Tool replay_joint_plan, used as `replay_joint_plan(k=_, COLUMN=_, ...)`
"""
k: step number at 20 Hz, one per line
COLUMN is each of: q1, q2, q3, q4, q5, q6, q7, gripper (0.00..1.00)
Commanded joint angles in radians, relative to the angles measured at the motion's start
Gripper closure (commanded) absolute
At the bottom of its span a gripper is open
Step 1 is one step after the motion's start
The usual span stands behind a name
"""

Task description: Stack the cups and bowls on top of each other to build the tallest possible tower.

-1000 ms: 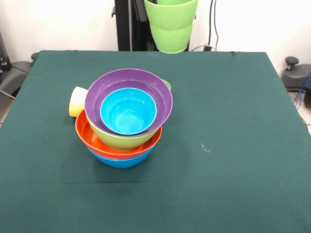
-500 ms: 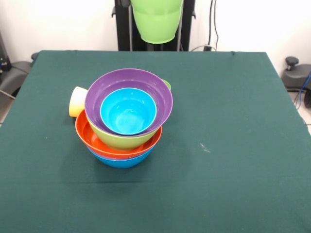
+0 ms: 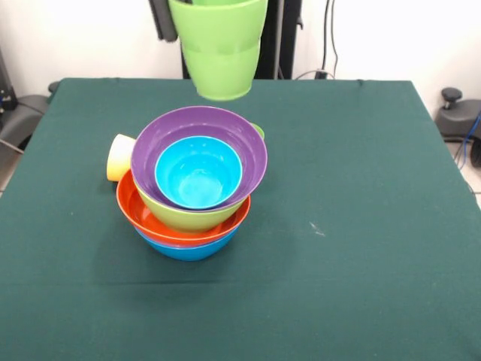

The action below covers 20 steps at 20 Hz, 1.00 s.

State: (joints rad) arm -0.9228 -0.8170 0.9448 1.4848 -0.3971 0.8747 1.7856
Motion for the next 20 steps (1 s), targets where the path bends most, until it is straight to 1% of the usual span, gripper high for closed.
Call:
replay_joint_plan(k=1, q1=0.037, q2=0.119, q3=0.012, q4=-0.1, q5=-0.103, q6=0.08, q7=-0.389, gripper=1.0)
replay_joint_plan(k=9, q1=0.048, q2=0.162, q3=0.003, q4=-0.149, q5=-0.108, q6=0.099, q7=-0.422, gripper=1.0)
replay_joint_plan(k=11, q1=0.054, q2=0.166, q3=-0.005, q4=-0.151, q5=-0.11, q6=0.097, q7=-0.411, gripper=1.0)
replay_joint_plan(k=15, q1=0.051, q2=0.171, q3=-0.013, q4=-0.128, q5=-0.117, q6=0.06, q7=-0.386, gripper=1.0)
replay_joint_plan(k=20, q1=0.063, q2=0.2, q3=-0.021, q4=-0.155, q5=-0.13, q6=0.06, q7=-0.389, gripper=1.0)
